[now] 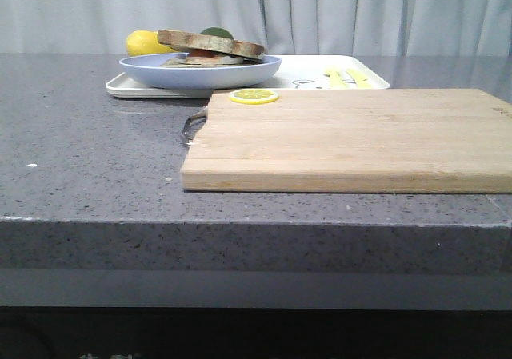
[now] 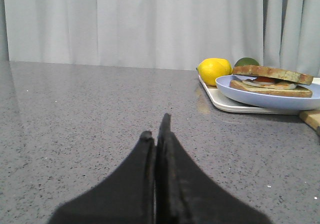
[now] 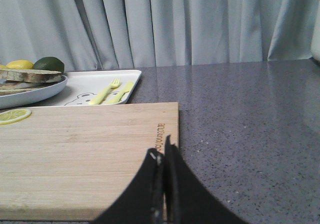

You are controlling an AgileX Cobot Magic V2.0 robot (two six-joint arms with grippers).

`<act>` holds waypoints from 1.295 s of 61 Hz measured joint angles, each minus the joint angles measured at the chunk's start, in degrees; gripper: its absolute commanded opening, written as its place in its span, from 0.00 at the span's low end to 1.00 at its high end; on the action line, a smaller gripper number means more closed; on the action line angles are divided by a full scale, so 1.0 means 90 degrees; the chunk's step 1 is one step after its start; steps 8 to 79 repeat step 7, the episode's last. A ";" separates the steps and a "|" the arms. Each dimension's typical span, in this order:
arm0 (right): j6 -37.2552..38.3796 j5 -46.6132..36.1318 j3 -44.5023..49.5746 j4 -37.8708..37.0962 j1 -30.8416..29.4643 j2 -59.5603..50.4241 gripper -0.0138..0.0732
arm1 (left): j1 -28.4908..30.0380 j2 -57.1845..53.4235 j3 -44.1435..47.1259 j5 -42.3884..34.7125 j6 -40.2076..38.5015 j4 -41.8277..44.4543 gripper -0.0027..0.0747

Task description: Place bread and move sandwich to tray

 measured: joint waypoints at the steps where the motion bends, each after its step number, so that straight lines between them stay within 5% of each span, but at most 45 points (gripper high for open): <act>1: 0.0000 0.0000 0.0000 0.0000 0.0000 0.0000 0.08 | 0.0000 0.0000 0.0000 0.0000 0.0000 0.0000 0.01; 79: 0.0000 0.0000 0.0000 0.0000 0.0000 0.0000 0.08 | 0.0000 0.0000 0.0000 0.0000 0.0000 0.0000 0.01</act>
